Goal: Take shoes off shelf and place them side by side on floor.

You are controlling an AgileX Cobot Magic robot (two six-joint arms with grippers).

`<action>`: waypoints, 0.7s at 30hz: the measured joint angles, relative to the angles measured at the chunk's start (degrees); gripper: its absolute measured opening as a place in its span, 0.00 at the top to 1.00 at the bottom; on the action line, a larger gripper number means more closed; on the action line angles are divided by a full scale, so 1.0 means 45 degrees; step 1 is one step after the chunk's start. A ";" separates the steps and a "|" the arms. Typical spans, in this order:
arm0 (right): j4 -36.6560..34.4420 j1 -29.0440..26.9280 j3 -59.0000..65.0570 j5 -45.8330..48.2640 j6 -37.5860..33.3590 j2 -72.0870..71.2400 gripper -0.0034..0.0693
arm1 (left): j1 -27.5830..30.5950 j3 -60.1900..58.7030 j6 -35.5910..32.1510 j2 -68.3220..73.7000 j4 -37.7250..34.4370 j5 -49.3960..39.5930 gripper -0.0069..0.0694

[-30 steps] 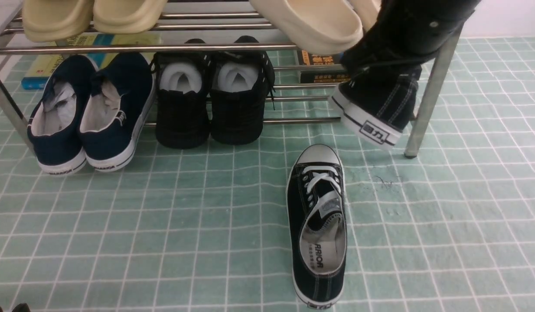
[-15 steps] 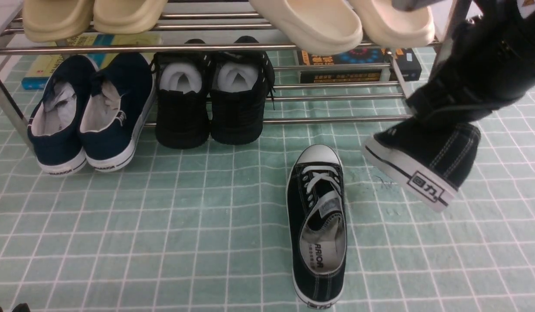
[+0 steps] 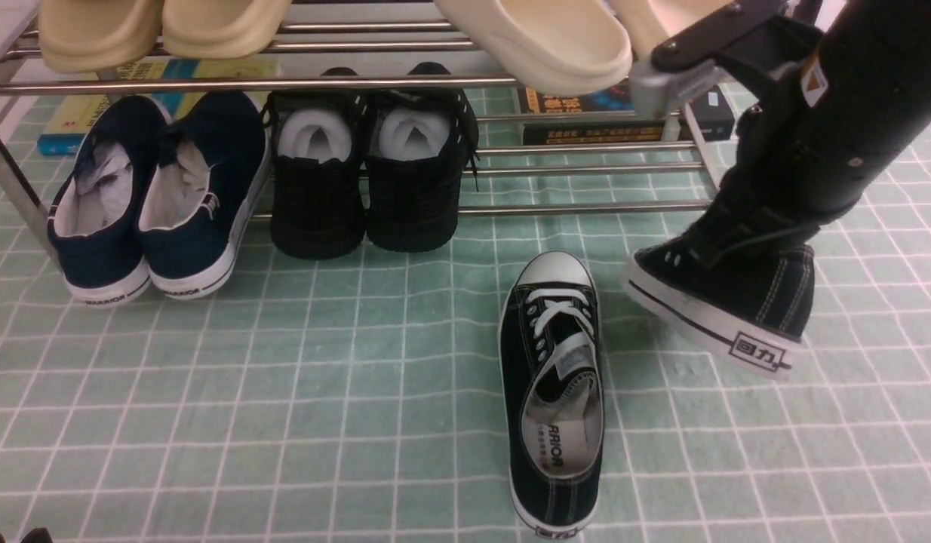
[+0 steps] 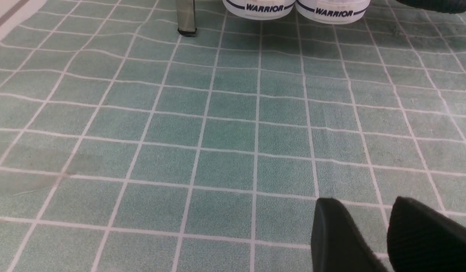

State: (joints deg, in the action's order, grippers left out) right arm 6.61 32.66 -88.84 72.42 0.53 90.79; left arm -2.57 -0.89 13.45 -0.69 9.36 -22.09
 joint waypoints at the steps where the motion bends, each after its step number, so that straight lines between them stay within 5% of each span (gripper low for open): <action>1: 0.0113 0.0000 0.0000 0.0000 0.0000 0.0097 0.93 | 0.0000 0.0000 0.0000 0.0000 0.0000 0.0000 0.59; 21: 0.0642 0.0013 -0.1016 -0.0161 -0.0024 0.0638 0.93 | 0.0000 0.0000 0.0000 0.0000 0.0000 0.0000 0.59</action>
State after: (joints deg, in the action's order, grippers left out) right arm 9.50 32.72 -93.41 71.70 0.43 93.66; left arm -2.57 -0.89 13.45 -0.69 9.36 -22.09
